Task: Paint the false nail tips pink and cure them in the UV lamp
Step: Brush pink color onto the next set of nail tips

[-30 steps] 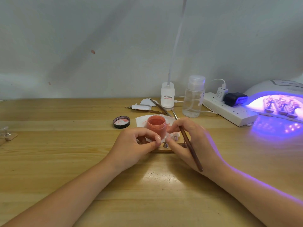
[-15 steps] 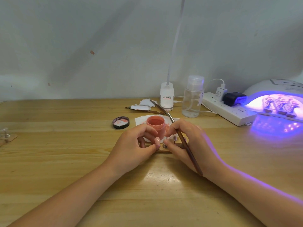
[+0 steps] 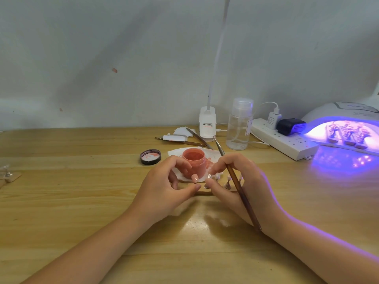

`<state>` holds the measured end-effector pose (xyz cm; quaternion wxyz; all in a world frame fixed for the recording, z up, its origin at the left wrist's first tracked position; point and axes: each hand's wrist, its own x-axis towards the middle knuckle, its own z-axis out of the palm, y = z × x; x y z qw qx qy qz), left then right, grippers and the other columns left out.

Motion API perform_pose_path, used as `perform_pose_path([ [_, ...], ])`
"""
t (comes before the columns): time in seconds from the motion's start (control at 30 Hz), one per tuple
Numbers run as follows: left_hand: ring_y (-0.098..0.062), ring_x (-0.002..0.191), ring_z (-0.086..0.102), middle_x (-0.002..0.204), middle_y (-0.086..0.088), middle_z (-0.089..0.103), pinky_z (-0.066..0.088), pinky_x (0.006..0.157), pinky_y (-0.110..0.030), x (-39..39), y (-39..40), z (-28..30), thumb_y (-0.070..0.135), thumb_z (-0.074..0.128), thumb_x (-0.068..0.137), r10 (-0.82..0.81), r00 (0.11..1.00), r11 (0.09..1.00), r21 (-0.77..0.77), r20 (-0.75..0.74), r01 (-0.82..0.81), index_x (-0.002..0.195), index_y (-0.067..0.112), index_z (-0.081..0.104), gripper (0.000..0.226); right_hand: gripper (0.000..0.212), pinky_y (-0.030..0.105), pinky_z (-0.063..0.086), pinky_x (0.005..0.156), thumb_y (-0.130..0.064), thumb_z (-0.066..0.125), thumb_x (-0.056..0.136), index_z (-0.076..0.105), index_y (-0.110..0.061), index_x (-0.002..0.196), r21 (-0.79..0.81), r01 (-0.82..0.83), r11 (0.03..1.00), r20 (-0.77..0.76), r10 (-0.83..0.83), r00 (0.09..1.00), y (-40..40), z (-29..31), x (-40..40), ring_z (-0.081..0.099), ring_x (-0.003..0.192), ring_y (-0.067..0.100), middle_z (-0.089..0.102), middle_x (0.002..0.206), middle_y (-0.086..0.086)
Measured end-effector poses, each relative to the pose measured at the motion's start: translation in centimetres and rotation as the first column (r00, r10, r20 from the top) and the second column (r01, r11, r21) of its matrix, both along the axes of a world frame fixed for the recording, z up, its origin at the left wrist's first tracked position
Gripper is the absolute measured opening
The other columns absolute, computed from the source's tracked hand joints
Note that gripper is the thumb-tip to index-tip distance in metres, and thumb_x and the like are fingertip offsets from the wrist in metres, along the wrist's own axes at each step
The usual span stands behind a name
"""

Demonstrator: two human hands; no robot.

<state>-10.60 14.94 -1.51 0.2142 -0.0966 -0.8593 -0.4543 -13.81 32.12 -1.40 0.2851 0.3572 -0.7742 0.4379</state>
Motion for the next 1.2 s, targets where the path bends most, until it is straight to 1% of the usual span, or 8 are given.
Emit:
perform_pose_path([
  [0.13,-0.010,0.057,0.041,0.081,0.018,0.054,0.035,0.057,-0.008,0.3,0.0,0.2,0.031,0.081,0.064,-0.045,0.994,0.994,-0.100,-0.101,0.035,0.080,0.033,0.061,0.026,0.025,0.034,0.048,0.080,-0.027,0.070,0.071,0.050,-0.031,0.085,-0.043,-0.029,0.999,0.007,0.029,1.000,0.0,0.3,0.3,0.058,0.081,0.000,0.062,0.080,-0.014],
  [0.3,0.001,0.070,0.047,0.081,0.012,0.055,0.036,0.061,-0.008,0.5,0.3,0.3,0.036,0.069,0.071,-0.149,0.975,0.986,-0.103,-0.166,0.134,0.089,0.034,0.069,0.018,0.020,0.022,0.047,0.078,-0.036,0.062,0.072,0.048,-0.038,0.086,-0.015,-0.086,0.996,0.007,0.086,0.996,-0.1,0.3,0.6,0.059,0.086,0.001,0.059,0.086,-0.022],
  [0.43,-0.004,0.074,0.053,0.080,0.009,0.059,0.039,0.062,-0.011,0.4,0.3,0.3,0.030,0.067,0.075,-0.194,0.964,0.980,-0.085,-0.184,0.181,0.086,0.026,0.071,0.013,0.024,0.016,0.048,0.074,-0.038,0.062,0.073,0.048,-0.039,0.092,-0.001,-0.110,0.994,0.030,0.110,0.994,-0.1,0.1,0.6,0.061,0.090,0.006,0.060,0.090,-0.022],
  [0.57,-0.005,0.074,0.057,0.079,0.004,0.063,0.041,0.065,-0.009,0.2,0.1,0.2,0.012,0.069,0.071,-0.155,0.966,0.987,0.005,-0.206,0.159,0.080,0.019,0.072,0.011,0.020,0.022,0.047,0.083,-0.035,0.062,0.077,0.052,-0.034,0.094,-0.035,-0.145,0.989,-0.025,0.144,0.989,-0.1,0.4,0.3,0.060,0.090,-0.001,0.062,0.093,-0.019],
  [0.73,-0.003,0.070,0.058,0.075,0.008,0.069,0.040,0.062,-0.009,0.0,-0.1,0.3,0.025,0.068,0.068,-0.043,0.980,0.991,0.117,-0.196,0.067,0.072,0.029,0.070,0.006,0.017,0.012,0.048,0.065,-0.027,0.050,0.091,0.062,-0.017,0.099,-0.236,-0.168,0.957,0.073,0.190,0.979,0.1,1.8,-0.7,0.063,0.070,-0.001,0.068,0.075,-0.009],
  [0.87,0.003,0.058,0.054,0.071,0.022,0.067,0.038,0.055,-0.006,-0.1,-0.3,0.3,0.021,0.073,0.068,0.048,0.990,0.977,0.213,-0.134,-0.019,0.071,0.036,0.067,0.017,0.034,0.011,0.038,0.047,-0.042,0.043,0.086,0.069,-0.021,0.090,-0.353,-0.089,0.931,0.321,0.210,0.923,-0.4,3.7,-2.1,0.046,0.042,0.003,0.057,0.047,-0.004],
  [1.03,0.004,0.047,0.048,0.055,0.022,0.061,0.033,0.047,-0.005,-0.3,-0.4,0.2,0.009,0.074,0.072,0.080,0.994,0.966,0.251,-0.075,-0.059,0.068,0.034,0.067,0.027,0.033,0.005,0.036,0.049,-0.034,0.048,0.094,0.071,-0.021,0.074,-0.092,-0.048,0.995,0.482,0.087,0.872,-1.6,5.4,-4.9,0.047,0.045,-0.005,0.048,0.041,-0.015],
  [1.2,0.004,0.047,0.046,0.058,0.018,0.063,0.032,0.047,-0.006,-0.3,-0.6,0.1,0.012,0.074,0.072,0.076,0.995,0.968,0.242,-0.058,-0.060,0.070,0.034,0.069,0.023,0.031,0.019,0.038,0.055,-0.040,0.060,0.086,0.057,-0.020,0.063,0.183,-0.018,0.983,0.446,-0.066,0.893,-2.9,5.6,-6.4,0.050,0.048,-0.003,0.058,0.050,-0.009],
])
